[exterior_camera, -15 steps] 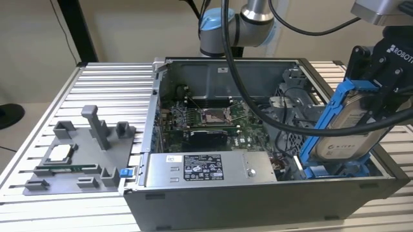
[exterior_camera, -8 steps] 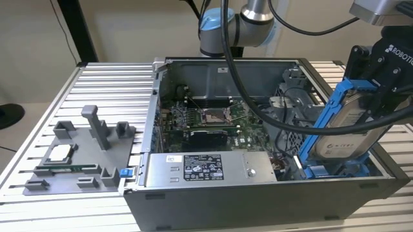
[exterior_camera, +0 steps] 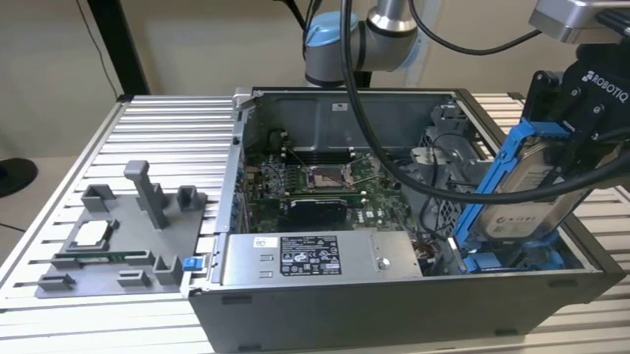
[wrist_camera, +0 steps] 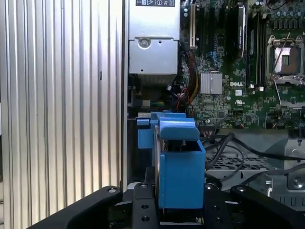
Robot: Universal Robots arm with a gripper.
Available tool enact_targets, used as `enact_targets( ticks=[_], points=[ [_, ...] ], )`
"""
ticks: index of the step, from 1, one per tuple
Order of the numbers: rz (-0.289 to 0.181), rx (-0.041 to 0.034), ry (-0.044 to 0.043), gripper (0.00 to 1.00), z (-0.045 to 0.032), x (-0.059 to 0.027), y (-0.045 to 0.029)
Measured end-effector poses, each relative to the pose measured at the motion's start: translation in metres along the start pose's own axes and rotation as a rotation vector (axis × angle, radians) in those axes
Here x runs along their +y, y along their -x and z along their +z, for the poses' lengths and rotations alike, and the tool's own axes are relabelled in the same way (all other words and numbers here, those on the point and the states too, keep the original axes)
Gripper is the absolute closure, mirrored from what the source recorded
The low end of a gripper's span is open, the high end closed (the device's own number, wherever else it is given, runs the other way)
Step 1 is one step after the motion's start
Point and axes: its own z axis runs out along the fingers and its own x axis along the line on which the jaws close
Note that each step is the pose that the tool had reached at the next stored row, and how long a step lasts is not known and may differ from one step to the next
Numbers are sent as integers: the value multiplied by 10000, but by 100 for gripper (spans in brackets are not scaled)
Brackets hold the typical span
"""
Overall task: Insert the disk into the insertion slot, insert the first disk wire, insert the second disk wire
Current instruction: 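Insert the disk into the insertion slot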
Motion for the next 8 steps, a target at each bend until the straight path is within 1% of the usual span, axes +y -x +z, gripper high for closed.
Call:
enact_targets(
  ticks=[4, 8],
  points=[
    [-6, -28, 5, 100, 26, -36, 11],
    [-13, -88, 7, 100, 58, -56, 30]
  ],
)
